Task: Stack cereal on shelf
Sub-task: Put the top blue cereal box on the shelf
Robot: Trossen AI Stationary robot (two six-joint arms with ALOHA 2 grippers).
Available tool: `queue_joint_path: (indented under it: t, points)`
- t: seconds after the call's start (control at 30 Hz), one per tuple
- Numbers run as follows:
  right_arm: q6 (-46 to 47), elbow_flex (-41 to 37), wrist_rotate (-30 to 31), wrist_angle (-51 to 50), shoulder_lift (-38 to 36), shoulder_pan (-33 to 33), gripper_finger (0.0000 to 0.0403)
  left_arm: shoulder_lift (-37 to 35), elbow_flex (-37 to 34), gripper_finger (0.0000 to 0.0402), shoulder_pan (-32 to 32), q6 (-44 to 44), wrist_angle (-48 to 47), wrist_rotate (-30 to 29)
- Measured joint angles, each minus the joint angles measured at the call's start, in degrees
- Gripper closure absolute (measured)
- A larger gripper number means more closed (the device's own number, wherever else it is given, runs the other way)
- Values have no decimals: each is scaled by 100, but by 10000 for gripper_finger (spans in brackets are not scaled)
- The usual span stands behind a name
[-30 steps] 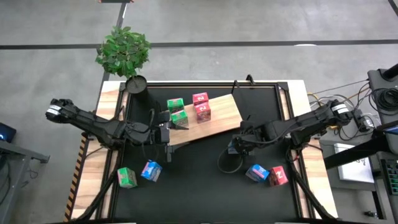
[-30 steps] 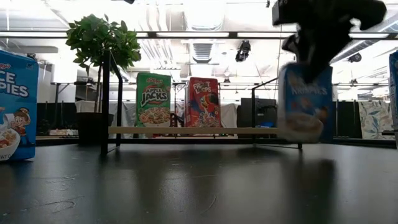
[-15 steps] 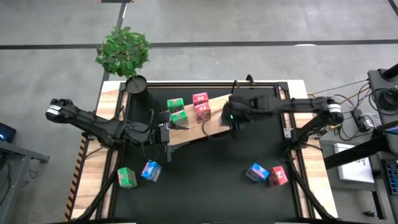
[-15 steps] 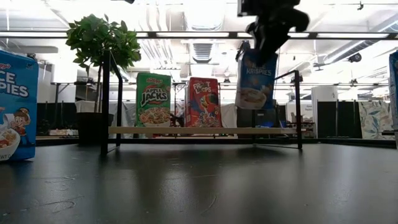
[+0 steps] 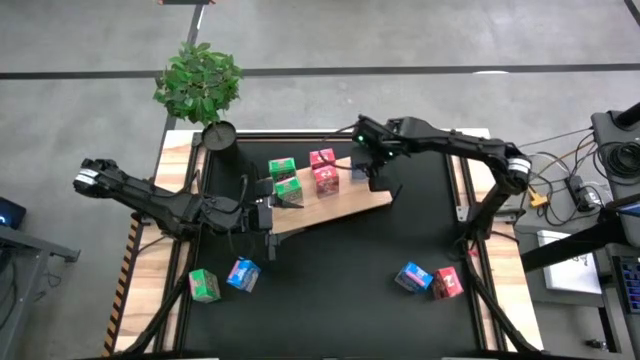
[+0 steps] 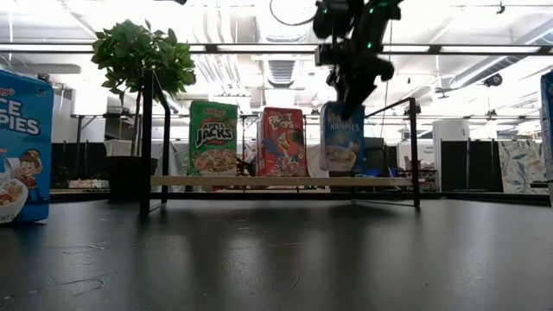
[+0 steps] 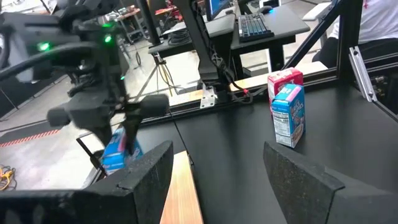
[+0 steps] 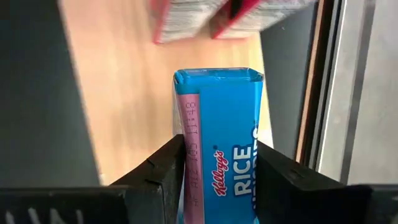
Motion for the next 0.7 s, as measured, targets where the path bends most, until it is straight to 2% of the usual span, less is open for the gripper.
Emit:
queue_joint_path:
  t: [0.33, 0.53, 0.7]
  points:
    - [-80, 153, 1, 192, 367, -240, 218, -2, 0, 169, 0, 2, -9, 0]
    - [-54, 154, 1, 189, 326, -257, 193, 0, 0, 169, 1, 27, -15, 0]
    - [48, 216, 3, 93, 125, -245, 191, 0, 0, 169, 0, 44, -13, 0]
